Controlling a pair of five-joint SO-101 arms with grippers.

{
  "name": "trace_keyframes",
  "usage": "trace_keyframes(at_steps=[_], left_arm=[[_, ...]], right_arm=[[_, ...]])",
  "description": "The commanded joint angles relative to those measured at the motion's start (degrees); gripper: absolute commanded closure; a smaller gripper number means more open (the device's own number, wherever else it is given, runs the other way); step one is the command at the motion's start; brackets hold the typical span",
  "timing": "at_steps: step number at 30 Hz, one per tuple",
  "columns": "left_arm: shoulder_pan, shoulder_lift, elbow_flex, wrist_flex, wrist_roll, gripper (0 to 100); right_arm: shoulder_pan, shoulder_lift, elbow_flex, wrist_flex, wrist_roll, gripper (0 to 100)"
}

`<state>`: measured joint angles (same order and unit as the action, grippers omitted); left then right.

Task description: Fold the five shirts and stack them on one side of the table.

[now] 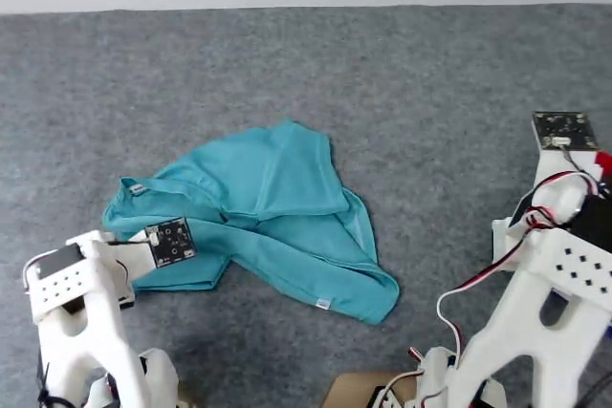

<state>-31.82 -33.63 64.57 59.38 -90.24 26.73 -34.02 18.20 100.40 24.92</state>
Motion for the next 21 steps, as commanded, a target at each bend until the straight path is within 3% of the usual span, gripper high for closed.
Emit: trace_keyframes(at_steps=[1, 7, 21], left_arm=[[-0.2, -1.3, 2.1, -6.9, -1.6, 82], [-0.1, -1.3, 5.8, -13.5, -1.6, 82], [1.0, -1.1, 7.4, -13.9, -1.6, 84]], right_arm=[[-0.6, -1.5, -0.2, 2.4, 0.4, 98.9], [-0.6, -1.5, 0.9, 2.4, 0.4, 98.9], [-0.6, -1.5, 2.3, 2.3, 0.4, 98.9]])
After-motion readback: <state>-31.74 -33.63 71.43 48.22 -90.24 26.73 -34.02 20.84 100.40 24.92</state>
